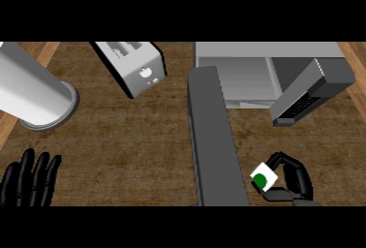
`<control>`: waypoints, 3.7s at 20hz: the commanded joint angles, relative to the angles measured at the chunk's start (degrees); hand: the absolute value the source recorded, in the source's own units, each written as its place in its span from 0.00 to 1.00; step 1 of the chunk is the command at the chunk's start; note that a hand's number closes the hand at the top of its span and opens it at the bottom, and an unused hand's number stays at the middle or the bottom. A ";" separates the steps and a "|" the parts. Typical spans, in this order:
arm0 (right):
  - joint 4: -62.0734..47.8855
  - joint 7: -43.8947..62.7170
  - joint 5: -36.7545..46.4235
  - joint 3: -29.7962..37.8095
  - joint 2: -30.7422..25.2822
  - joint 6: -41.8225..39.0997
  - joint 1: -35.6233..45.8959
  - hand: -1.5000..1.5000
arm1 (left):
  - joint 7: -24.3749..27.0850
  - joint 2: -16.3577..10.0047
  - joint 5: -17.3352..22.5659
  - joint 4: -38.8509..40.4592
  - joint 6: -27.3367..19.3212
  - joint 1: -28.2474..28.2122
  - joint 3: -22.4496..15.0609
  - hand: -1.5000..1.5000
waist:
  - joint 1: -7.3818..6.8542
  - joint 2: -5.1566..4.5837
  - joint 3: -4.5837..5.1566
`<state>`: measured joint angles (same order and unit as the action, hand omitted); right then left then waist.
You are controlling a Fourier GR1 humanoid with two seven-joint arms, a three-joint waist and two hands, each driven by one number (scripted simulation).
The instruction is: Pick up the milk, place it into the microwave and close the microwave
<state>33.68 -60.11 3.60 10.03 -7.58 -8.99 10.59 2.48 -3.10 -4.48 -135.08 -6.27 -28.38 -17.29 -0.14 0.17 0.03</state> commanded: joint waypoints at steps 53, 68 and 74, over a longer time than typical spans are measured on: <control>-28.42 28.05 19.23 -2.74 -3.74 41.71 51.43 0.00 | 0.83 -4.59 7.26 3.57 6.99 2.81 9.98 0.00 | -6.05 -2.43 -0.26; -27.54 26.40 15.69 1.77 -4.60 44.71 50.95 0.00 | 4.70 -3.02 2.66 7.09 6.47 1.87 7.06 0.00 | -5.07 -2.17 -0.20; -25.96 23.07 14.03 3.70 -6.21 43.62 49.87 0.00 | 4.61 -1.49 0.32 6.84 5.56 0.32 3.54 0.00 | -4.17 -1.80 -0.21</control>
<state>6.71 -35.32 18.69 12.55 -12.77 35.81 60.82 6.34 -5.83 -2.55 -128.68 0.02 -27.34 -11.59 -5.15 -1.99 -0.20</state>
